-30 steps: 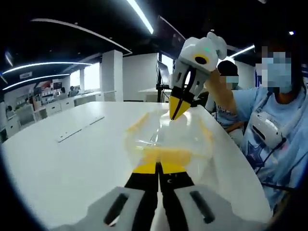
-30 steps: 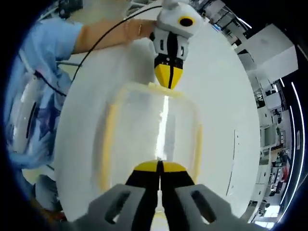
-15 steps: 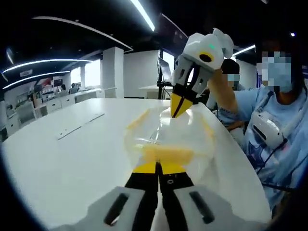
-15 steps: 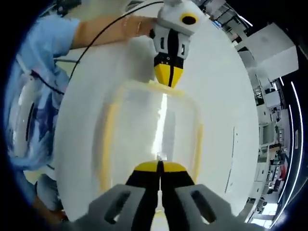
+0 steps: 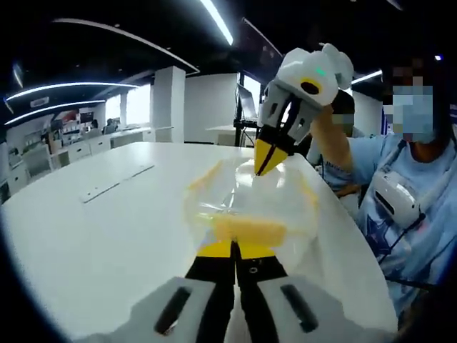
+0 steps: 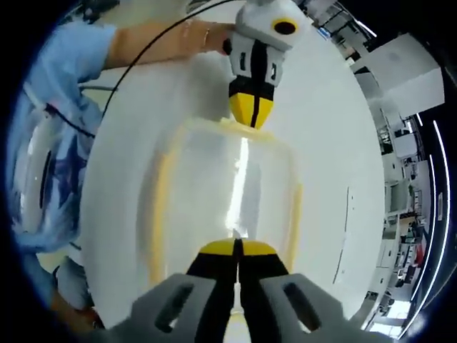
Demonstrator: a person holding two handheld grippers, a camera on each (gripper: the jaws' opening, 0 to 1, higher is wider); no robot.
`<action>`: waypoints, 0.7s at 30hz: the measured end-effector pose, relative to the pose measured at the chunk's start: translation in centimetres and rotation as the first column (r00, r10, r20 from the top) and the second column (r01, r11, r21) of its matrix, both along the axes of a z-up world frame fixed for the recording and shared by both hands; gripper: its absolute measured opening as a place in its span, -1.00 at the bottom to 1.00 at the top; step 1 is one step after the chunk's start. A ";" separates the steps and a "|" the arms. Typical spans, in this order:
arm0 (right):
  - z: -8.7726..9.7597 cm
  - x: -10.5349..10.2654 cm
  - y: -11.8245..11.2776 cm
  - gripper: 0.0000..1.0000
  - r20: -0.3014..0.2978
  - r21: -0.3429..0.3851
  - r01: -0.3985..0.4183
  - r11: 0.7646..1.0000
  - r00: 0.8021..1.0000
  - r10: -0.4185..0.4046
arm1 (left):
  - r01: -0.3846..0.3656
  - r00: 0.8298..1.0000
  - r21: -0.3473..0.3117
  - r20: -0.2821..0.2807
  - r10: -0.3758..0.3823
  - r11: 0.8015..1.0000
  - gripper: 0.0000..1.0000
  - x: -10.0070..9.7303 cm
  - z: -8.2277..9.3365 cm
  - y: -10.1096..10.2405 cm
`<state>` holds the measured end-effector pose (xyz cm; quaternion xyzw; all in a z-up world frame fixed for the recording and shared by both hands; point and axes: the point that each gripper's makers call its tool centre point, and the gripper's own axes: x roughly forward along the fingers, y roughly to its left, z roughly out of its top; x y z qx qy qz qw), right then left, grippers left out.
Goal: Snap each plastic latch of the storage box into its locked position after aligning the lid with the box until every specified latch is closed and the lid sits flush.
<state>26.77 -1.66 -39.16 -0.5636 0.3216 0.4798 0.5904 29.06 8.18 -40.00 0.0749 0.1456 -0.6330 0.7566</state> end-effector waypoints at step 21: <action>-0.9 0.5 0.0 -1.00 -0.007 -0.008 0.006 1.000 1.000 -0.007 | -0.012 1.000 -0.002 -0.012 0.012 1.000 -1.00 -0.5 -0.8 -0.8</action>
